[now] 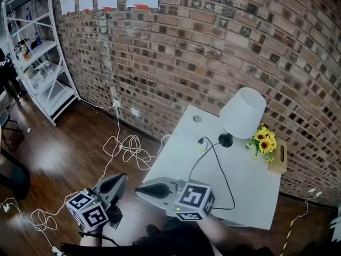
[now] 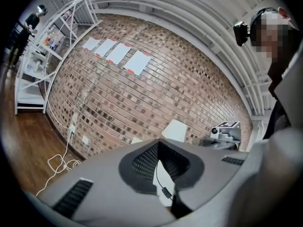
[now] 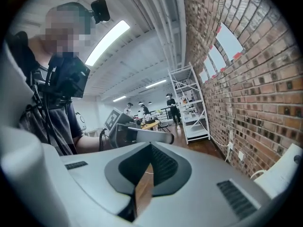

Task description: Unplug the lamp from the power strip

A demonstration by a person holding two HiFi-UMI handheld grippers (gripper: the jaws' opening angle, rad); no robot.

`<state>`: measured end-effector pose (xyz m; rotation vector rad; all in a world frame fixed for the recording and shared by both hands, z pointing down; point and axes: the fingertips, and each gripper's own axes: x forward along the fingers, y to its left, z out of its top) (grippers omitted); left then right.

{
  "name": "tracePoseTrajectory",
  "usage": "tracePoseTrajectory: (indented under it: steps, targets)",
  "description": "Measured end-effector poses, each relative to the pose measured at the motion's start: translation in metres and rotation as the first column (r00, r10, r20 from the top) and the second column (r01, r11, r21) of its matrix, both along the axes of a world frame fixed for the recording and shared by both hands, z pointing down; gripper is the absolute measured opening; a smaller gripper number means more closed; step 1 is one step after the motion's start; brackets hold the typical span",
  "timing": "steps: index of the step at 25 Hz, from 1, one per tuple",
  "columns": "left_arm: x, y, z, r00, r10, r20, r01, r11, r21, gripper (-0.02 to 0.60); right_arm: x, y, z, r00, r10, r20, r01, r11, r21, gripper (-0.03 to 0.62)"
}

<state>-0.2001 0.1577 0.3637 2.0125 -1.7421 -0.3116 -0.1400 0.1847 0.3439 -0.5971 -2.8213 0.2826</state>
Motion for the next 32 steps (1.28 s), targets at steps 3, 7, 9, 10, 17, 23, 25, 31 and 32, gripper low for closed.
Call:
tracePoseTrajectory:
  steps: [3,7,9,10,17,23,25,31,32]
  targets:
    - [0.001,-0.014,0.002,1.0,0.011,0.017,-0.011,1.0,-0.02,0.018,0.003,-0.022,0.004,0.999,0.033,0.007,-0.033,0.999,-0.01,-0.011]
    - [0.006,-0.039,0.008,0.999,0.033,0.033,-0.032,0.998,-0.052,0.018,0.012,-0.059,0.015,0.996,0.086,-0.004,-0.086,0.996,0.006,-0.011]
    - [0.013,-0.056,0.011,0.998,0.054,0.04,-0.051,0.996,-0.069,0.018,0.019,-0.08,0.02,0.994,0.113,-0.009,-0.113,0.994,-0.003,-0.011]
    - [0.017,-0.065,0.012,0.997,0.065,0.045,-0.062,0.995,-0.076,0.018,0.023,-0.09,0.021,0.992,0.124,-0.008,-0.124,0.992,-0.008,-0.011]
    - [0.046,-0.136,0.019,0.984,0.154,0.09,-0.142,0.981,-0.13,0.018,0.041,-0.157,0.023,0.984,0.176,0.015,-0.175,0.983,-0.048,-0.011]
    - [0.071,-0.196,0.022,0.972,0.199,0.122,-0.177,0.97,-0.168,0.018,0.063,-0.209,0.04,0.976,0.218,-0.012,-0.218,0.973,-0.072,-0.011]
    - [0.078,-0.21,0.024,0.969,0.211,0.129,-0.186,0.966,-0.181,0.018,0.07,-0.222,0.046,0.973,0.229,-0.023,-0.23,0.971,-0.071,-0.011]
    - [0.092,-0.238,0.035,0.954,0.259,0.149,-0.222,0.949,-0.225,0.018,0.081,-0.249,0.062,0.961,0.273,-0.041,-0.276,0.959,-0.066,-0.011]
    - [0.093,-0.243,0.037,0.951,0.268,0.157,-0.228,0.945,-0.233,0.018,0.082,-0.252,0.064,0.958,0.284,-0.042,-0.286,0.956,-0.068,-0.011]
